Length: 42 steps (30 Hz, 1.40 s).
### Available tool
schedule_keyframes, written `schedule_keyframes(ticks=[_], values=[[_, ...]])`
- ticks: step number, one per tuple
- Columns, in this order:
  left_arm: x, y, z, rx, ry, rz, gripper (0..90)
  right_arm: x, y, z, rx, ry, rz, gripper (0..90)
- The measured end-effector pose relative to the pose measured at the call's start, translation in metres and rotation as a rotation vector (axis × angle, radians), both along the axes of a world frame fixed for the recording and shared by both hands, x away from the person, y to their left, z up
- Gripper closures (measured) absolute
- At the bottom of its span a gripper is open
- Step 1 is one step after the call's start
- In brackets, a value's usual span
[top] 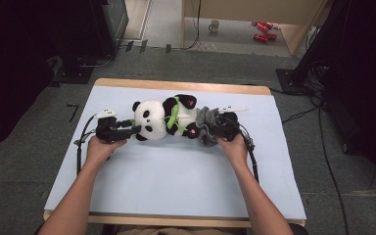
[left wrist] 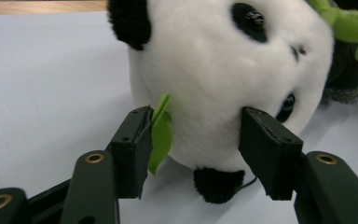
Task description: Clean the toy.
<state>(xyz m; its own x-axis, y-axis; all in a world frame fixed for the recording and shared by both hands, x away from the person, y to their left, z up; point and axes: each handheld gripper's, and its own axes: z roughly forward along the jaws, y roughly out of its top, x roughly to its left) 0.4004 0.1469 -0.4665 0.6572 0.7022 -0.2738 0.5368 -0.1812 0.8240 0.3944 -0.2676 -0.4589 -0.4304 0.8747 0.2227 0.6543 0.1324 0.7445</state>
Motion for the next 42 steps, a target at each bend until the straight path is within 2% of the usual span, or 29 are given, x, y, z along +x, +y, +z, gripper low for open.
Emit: schedule_keyframes(ticks=[3, 4, 5, 6, 9, 13, 14, 16, 19, 21, 23, 25, 26, 29, 34, 42], values=[[0.0, -0.005, -0.003, 0.03, -0.012, -0.019, 44.0, 0.003, -0.011, -0.007, -0.005, 0.067, -0.027, 73.0], [0.0, -0.007, -0.004, 0.048, -0.019, -0.016, 43.2, 0.004, -0.013, -0.009, -0.015, 0.076, -0.031, 73.0], [0.0, -0.007, -0.004, 0.048, -0.019, -0.016, 43.5, 0.004, -0.015, -0.01, -0.015, 0.085, -0.033, 73.4], [0.001, -0.008, -0.004, 0.049, -0.037, 0.005, 43.6, 0.004, -0.017, -0.01, -0.008, 0.091, -0.042, 73.5], [0.005, -0.006, -0.004, -0.005, -0.021, 0.025, 43.8, 0.003, -0.021, -0.012, -0.005, 0.096, -0.044, 73.5], [0.005, -0.006, -0.003, -0.001, -0.024, 0.021, 43.6, 0.004, -0.025, -0.02, 0.005, 0.123, -0.042, 71.5], [0.005, -0.006, -0.003, -0.001, -0.028, 0.021, 43.5, 0.004, -0.027, -0.022, 0.018, 0.116, -0.039, 71.0], [0.005, -0.006, -0.002, -0.009, -0.031, 0.024, 42.8, 0.004, -0.029, -0.023, 0.035, 0.12, -0.046, 66.7], [0.004, -0.004, 0.0, 0.005, -0.04, 0.026, 41.6, 0.003, -0.03, -0.02, 0.046, 0.133, -0.043, 53.2], [0.003, -0.003, 0.002, 0.014, -0.043, 0.025, 41.1, 0.001, -0.032, -0.016, 0.033, 0.125, -0.037, 42.8], [0.002, -0.001, 0.003, 0.023, -0.044, 0.028, 39.8, 0.0, -0.034, -0.014, 0.043, 0.134, -0.024, 35.4], [0.002, -0.001, 0.005, 0.027, -0.043, 0.033, 39.5, -0.001, -0.034, -0.012, 0.043, 0.132, -0.022, 32.7], [0.001, 0.001, 0.007, 0.031, -0.039, 0.039, 39.3, -0.004, -0.035, -0.006, 0.032, 0.12, -0.021, 28.5], [-0.001, 0.004, 0.01, 0.048, -0.033, 0.04, 39.2, -0.009, -0.037, 0.003, 0.043, 0.087, -0.011, 24.1], [-0.005, 0.006, 0.014, 0.075, -0.024, 0.024, 38.9, -0.016, -0.04, 0.015, 0.051, 0.062, 0.008, 22.7], [-0.014, 0.011, 0.018, 0.116, -0.015, 0.008, 38.5, -0.031, -0.052, 0.019, 0.049, 0.044, 0.015, 25.1]])
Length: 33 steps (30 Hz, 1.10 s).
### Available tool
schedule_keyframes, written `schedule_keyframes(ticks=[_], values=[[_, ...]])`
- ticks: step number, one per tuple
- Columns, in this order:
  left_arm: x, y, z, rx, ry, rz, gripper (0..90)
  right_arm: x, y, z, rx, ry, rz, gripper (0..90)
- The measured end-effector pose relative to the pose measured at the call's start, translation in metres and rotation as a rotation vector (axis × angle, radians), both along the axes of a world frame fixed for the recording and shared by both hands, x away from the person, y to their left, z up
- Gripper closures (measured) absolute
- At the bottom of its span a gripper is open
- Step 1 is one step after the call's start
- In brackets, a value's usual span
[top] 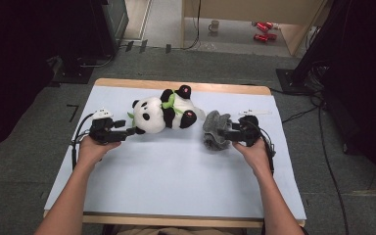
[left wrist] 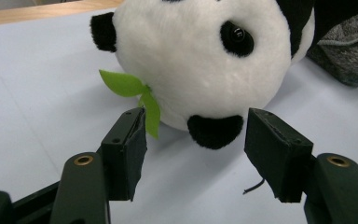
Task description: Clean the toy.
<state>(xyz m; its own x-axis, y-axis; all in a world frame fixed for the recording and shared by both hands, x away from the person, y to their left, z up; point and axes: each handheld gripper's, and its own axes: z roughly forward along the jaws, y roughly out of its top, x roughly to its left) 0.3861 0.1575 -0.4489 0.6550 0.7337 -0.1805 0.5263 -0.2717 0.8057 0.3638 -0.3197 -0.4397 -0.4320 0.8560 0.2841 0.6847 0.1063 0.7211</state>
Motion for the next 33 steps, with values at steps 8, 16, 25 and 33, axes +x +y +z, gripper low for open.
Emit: schedule_keyframes(ticks=[8, 16, 25, 33], values=[[-0.008, 0.006, -0.001, 0.013, -0.001, 0.004, 38.0, -0.015, -0.017, 0.001, 0.0, -0.023, -0.016, 27.0], [-0.015, 0.016, -0.006, 0.027, 0.012, 0.009, 37.4, -0.023, -0.035, -0.003, 0.012, -0.031, -0.053, 30.1], [-0.021, 0.029, -0.014, 0.051, 0.032, 0.026, 36.9, -0.023, -0.043, -0.016, -0.02, -0.005, -0.077, 35.1], [-0.02, 0.038, -0.023, 0.109, 0.046, 0.073, 37.6, -0.02, -0.051, -0.031, -0.053, 0.046, -0.124, 36.4]])
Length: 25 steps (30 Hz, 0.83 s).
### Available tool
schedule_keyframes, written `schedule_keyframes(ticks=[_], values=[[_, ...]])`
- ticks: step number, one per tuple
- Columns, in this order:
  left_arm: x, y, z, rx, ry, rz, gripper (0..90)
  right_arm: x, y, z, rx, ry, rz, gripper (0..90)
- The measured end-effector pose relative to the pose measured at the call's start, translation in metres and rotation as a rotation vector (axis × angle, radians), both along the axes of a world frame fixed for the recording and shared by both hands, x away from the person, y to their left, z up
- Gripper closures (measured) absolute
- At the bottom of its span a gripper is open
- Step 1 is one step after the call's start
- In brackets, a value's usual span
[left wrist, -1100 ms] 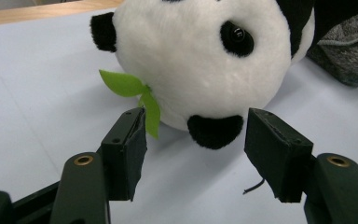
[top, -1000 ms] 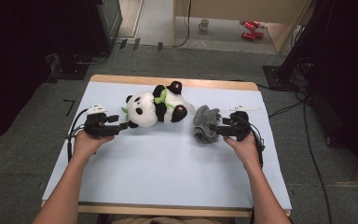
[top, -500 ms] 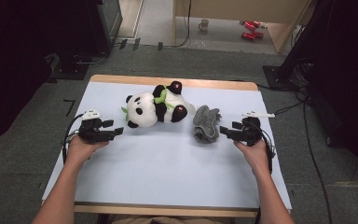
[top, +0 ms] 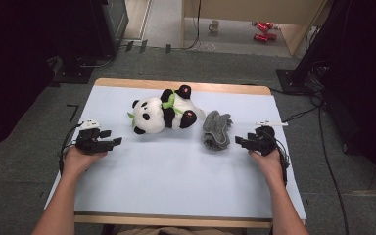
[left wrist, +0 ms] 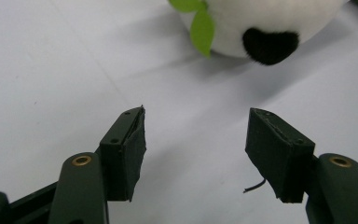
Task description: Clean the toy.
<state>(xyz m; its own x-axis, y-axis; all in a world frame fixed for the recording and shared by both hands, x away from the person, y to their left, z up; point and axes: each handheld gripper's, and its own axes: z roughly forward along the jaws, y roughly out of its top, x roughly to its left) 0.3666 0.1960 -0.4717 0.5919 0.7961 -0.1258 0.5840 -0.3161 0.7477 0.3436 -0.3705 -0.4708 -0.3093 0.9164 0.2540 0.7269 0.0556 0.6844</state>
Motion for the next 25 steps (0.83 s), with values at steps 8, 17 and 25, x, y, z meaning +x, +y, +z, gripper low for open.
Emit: schedule_keyframes(ticks=[8, 17, 25], values=[[0.003, -0.001, -0.01, 0.056, 0.039, 0.008, 37.8, 0.003, -0.001, -0.013, -0.061, 0.011, -0.042, 38.0], [0.004, 0.0, -0.014, 0.058, 0.059, 0.016, 37.2, 0.0, 0.001, -0.023, -0.102, -0.037, -0.049, 38.7], [0.004, -0.001, -0.015, 0.054, 0.057, 0.017, 34.6, -0.006, 0.013, -0.029, -0.201, -0.1, -0.031, 32.3]])
